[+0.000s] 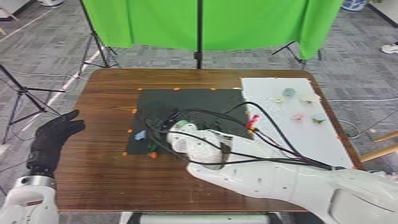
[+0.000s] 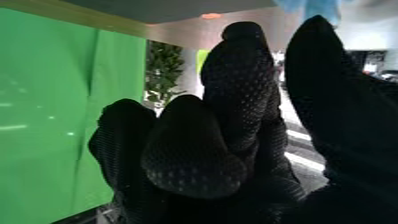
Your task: Arrange flowers
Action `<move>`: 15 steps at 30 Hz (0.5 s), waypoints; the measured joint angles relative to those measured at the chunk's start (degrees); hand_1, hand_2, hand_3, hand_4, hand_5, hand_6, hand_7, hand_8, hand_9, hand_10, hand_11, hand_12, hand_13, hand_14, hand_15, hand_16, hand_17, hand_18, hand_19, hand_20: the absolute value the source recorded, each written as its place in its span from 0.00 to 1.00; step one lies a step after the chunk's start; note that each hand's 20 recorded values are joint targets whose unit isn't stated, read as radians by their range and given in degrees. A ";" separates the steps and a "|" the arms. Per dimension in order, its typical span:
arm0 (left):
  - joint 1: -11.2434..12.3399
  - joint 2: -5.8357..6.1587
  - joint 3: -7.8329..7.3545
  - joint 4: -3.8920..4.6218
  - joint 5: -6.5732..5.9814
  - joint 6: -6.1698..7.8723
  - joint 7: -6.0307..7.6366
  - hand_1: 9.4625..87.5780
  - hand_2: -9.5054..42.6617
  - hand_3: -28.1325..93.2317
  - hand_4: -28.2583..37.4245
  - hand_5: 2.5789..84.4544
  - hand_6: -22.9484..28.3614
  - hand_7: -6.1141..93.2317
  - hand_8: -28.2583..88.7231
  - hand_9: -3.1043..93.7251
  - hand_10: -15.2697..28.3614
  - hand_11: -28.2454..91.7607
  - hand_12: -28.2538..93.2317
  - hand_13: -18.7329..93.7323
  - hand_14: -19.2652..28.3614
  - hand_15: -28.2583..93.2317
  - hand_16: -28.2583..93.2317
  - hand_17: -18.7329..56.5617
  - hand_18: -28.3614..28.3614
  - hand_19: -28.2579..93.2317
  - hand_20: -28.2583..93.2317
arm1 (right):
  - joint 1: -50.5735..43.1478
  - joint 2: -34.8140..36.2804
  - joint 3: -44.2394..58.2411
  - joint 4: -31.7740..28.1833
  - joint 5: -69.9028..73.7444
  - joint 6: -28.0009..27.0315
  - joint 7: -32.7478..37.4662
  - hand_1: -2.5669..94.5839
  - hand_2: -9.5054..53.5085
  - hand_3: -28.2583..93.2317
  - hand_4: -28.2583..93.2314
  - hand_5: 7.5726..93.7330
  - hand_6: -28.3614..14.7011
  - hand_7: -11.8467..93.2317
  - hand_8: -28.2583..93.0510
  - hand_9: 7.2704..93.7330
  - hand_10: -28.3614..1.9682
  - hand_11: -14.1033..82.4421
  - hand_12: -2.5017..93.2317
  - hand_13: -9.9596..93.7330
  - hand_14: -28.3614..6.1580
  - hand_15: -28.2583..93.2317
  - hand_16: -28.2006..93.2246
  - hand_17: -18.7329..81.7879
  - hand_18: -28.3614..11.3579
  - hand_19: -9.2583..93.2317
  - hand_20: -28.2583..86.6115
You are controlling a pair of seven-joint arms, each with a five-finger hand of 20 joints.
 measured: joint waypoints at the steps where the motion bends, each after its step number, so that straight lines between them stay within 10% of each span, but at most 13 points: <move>1: 0.15 0.00 -0.16 -0.09 0.02 -0.01 -0.11 0.20 0.29 0.79 0.03 0.53 0.56 0.18 0.19 0.51 0.69 0.42 0.34 0.50 0.80 0.41 0.23 0.35 0.73 0.31 0.38 | -0.09 0.68 0.44 -1.18 0.50 0.00 0.21 0.42 0.00 0.79 0.08 0.69 0.69 0.29 0.16 0.90 0.60 0.52 0.31 0.97 0.80 0.76 0.53 0.82 0.35 1.00 0.80; 10: 2.97 -0.76 -3.09 -1.68 0.34 -0.10 -0.73 0.23 0.24 0.79 0.07 0.53 0.56 0.18 0.19 0.51 0.69 0.42 0.34 0.50 0.80 0.41 0.23 0.35 0.73 0.31 0.38 | -5.85 12.31 14.87 -21.09 6.60 3.27 2.57 0.27 0.03 0.74 0.14 0.57 0.58 0.20 0.19 0.72 0.37 0.34 0.30 0.88 0.62 0.78 0.53 0.74 0.25 1.00 0.78; 15: 5.32 -1.73 -4.74 -2.86 0.47 -0.03 -0.78 0.24 0.23 0.79 0.08 0.53 0.56 0.18 0.19 0.51 0.69 0.42 0.34 0.50 0.80 0.41 0.23 0.35 0.73 0.31 0.38 | -12.37 19.86 29.88 -28.35 11.54 -9.87 5.78 0.23 0.09 0.72 0.14 0.56 0.56 0.18 0.19 0.71 0.33 0.34 0.31 0.87 0.57 0.78 0.52 0.74 0.23 1.00 0.78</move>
